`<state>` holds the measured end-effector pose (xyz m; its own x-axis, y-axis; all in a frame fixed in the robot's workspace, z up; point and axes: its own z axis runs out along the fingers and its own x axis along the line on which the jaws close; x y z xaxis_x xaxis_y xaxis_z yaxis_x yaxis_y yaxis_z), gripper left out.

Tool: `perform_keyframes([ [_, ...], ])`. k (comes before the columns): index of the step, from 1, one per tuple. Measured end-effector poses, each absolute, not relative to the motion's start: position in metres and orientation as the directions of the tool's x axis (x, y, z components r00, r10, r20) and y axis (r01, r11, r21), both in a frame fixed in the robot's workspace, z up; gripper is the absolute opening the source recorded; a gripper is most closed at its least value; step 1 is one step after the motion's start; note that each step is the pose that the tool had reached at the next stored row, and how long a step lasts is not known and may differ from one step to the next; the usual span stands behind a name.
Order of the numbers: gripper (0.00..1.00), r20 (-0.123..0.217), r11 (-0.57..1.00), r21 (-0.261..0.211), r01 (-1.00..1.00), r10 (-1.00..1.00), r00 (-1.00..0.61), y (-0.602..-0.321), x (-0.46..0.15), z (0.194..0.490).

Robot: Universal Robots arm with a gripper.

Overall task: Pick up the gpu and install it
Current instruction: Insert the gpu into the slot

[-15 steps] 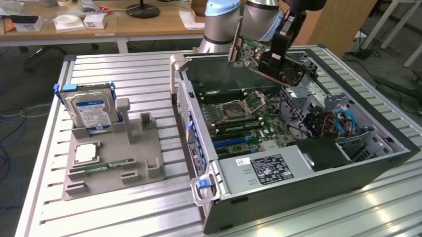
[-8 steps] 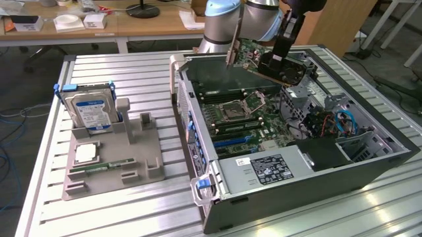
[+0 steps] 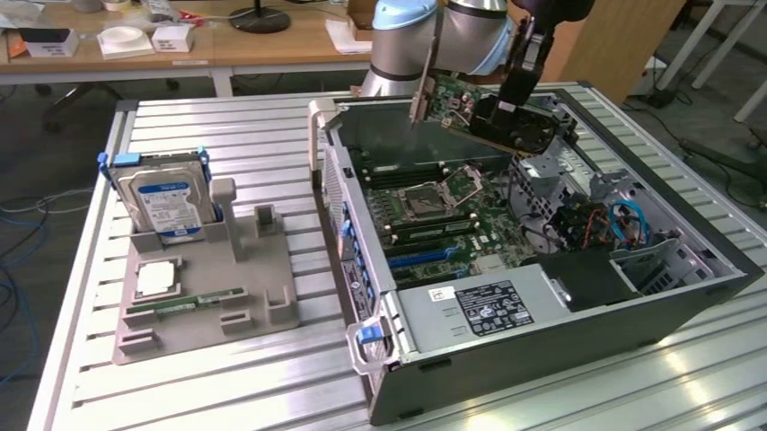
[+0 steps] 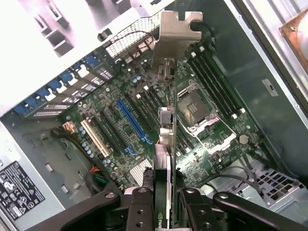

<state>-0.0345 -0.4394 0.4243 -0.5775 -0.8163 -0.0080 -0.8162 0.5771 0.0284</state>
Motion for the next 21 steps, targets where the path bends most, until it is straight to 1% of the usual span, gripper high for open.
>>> perform_keyframes([
  [6,0.27,-0.019,0.521,0.01,-0.853,-0.853,-0.521,-0.4397,-0.0345,0.4228],
  [21,0.27,-0.033,0.297,-0.019,-0.955,-0.955,-0.296,-0.4397,-0.0344,0.4163],
])
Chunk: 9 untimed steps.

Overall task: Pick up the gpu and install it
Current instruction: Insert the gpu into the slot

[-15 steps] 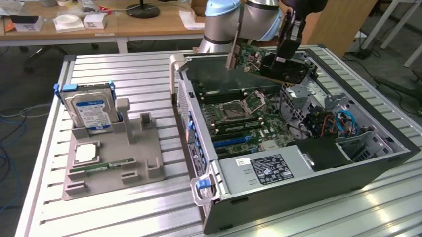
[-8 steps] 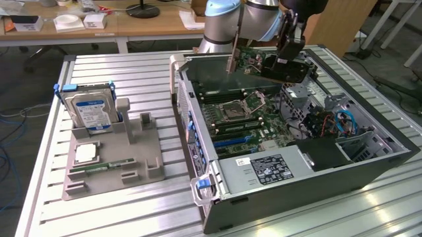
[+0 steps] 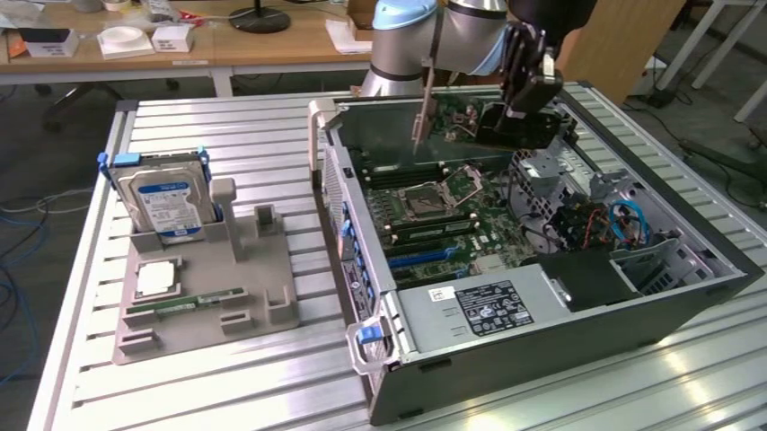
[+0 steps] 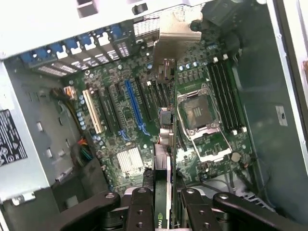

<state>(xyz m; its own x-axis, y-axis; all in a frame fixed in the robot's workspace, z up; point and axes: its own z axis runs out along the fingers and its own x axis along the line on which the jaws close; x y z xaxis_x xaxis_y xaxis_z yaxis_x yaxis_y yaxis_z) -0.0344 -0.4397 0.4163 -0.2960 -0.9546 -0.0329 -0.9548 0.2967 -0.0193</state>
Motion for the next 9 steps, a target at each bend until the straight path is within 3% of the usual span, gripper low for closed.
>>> perform_keyframes([
  [9,0.27,-0.034,0.197,-0.024,-0.98,-0.98,-0.197,-0.442,-0.0346,0.4128],
])
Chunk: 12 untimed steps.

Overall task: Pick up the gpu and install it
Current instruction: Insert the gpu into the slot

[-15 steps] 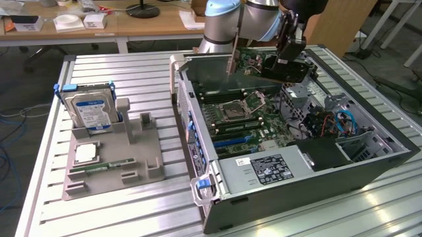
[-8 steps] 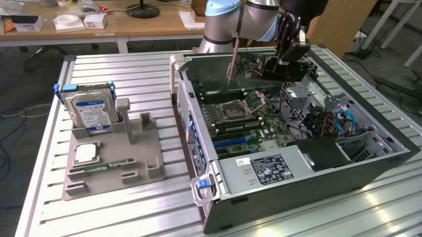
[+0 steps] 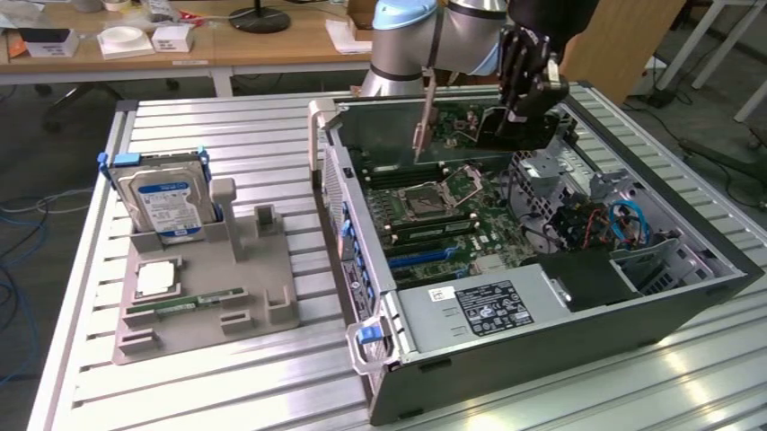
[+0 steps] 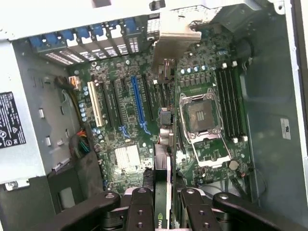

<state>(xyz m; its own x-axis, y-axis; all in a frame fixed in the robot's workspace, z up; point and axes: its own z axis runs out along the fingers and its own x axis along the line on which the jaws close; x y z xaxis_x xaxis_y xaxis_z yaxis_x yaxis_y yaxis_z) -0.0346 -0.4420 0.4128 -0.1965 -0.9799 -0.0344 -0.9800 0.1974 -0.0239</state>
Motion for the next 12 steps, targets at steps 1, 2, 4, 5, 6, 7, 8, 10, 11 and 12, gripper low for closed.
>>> perform_keyframes([
  [1,0.27,-0.034,0.18,-0.024,-0.983,-0.983,-0.179,-0.442,-0.0346,0.4125],
  [2,0.27,-0.034,0.163,-0.024,-0.986,-0.986,-0.162,-0.442,-0.0345,0.412],
  [4,0.27,-0.034,0.126,-0.024,-0.992,-0.991,-0.126,-0.4421,-0.0346,0.4112],
  [5,0.27,-0.034,0.11,-0.024,-0.994,-0.993,-0.109,-0.4421,-0.0345,0.4109],
  [6,0.27,-0.034,0.094,-0.024,-0.995,-0.995,-0.093,-0.4421,-0.0345,0.4105],
  [7,0.27,-0.034,0.079,-0.024,-0.997,-0.996,-0.078,-0.4422,-0.0345,0.4103],
  [8,0.27,-0.034,0.07,-0.024,-0.997,-0.997,-0.069,-0.4422,-0.0346,0.4102],
  [10,0.27,-0.034,0.069,-0.024,-0.997,-0.997,-0.068,-0.4422,-0.0346,0.4102],
  [11,0.27,-0.034,0.069,-0.024,-0.997,-0.997,-0.068,-0.4422,-0.0346,0.4102],
  [12,0.27,-0.034,0.069,-0.024,-0.997,-0.997,-0.068,-0.4422,-0.0352,0.4101],
])
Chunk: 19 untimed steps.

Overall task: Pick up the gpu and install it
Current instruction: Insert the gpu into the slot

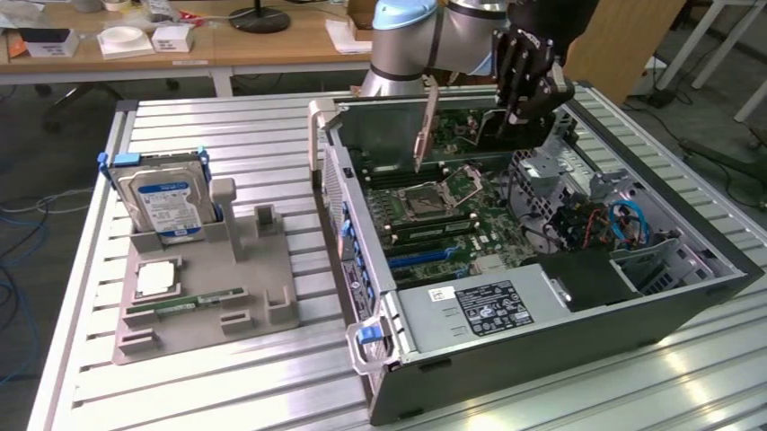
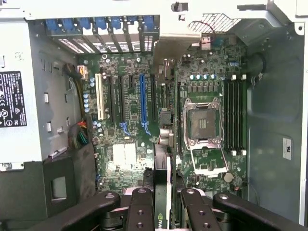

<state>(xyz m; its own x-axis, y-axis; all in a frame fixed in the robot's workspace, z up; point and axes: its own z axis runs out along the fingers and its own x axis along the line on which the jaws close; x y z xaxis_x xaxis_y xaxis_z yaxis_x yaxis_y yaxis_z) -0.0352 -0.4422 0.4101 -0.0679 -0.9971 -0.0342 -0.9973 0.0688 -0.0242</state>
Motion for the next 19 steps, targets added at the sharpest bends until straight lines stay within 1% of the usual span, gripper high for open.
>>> perform_keyframes([
  [19,0.27,-0.028,0.068,-0.022,-0.997,-0.997,-0.068,-0.442,-0.041,0.398],
])
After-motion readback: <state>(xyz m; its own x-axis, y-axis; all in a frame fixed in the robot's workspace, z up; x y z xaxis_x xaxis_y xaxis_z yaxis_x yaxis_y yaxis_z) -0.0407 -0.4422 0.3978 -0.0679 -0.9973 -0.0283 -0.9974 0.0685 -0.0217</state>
